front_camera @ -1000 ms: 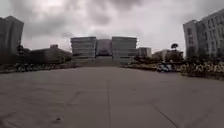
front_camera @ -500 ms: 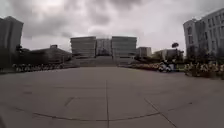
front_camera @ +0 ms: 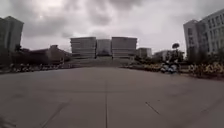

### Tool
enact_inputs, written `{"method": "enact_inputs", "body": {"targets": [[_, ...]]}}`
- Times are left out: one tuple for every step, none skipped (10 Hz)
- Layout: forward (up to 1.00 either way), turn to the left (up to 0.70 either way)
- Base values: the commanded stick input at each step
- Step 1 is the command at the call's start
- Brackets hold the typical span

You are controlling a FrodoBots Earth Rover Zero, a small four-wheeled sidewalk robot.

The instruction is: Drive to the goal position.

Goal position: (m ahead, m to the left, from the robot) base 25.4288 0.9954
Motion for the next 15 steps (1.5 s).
{"method": "enact_inputs", "body": {"targets": [[0.7, 0.0], [0.7, 0.0], [0.7, 0.0], [0.7, 0.0], [0.7, 0.0], [0.7, 0.0], [0.7, 0.0], [0.7, 0.0], [0.7, 0.0], [0.7, 0.0], [0.7, 0.0], [0.7, 0.0], [0.7, 0.0], [0.7, 0.0], [0.7, 0.0]]}}
